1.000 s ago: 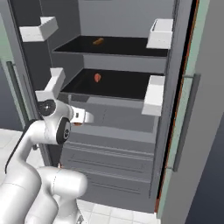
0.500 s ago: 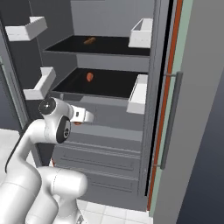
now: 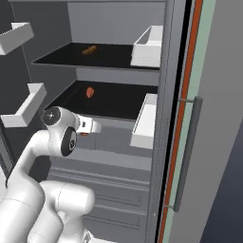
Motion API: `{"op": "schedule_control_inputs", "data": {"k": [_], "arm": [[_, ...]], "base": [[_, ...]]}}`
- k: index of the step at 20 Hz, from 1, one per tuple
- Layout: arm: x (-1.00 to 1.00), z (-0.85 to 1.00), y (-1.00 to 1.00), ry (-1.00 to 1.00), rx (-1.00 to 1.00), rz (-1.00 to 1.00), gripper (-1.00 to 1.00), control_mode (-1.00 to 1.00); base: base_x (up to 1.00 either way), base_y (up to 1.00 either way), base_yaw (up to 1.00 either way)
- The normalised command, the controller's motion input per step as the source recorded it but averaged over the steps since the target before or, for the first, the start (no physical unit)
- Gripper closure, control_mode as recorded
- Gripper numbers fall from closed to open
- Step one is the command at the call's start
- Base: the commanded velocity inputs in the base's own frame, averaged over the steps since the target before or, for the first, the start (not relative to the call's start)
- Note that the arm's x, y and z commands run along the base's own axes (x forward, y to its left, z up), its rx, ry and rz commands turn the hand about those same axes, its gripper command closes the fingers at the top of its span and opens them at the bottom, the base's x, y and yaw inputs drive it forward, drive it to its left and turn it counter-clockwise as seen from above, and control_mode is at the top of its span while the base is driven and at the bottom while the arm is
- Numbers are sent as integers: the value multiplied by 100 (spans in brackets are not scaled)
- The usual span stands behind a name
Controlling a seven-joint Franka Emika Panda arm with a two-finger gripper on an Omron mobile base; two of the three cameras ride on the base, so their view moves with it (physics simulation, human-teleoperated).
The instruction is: Place the peach in the correct fridge rack based on whether it is a fruit or vegetable. Finally, close the fridge door.
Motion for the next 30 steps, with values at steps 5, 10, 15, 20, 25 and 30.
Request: {"op": "schedule_control_inputs", "data": {"k": [5, 10, 15, 20, 25, 30], "arm": [[0, 0, 0, 0, 0, 0, 100, 100], [0, 0, 0, 0, 0, 0, 100, 100], [9, 2, 0, 0, 0, -1, 100, -100], [14, 92, 0, -16, 0, -8, 100, -100], [-3, 100, -2, -16, 0, -3, 100, -100], [-15, 100, -1, -1, 0, -4, 100, -100]], "base": [[56, 0, 0], [34, 0, 0], [3, -2, 0], [0, 0, 0], [0, 0, 0], [0, 0, 0]]}}
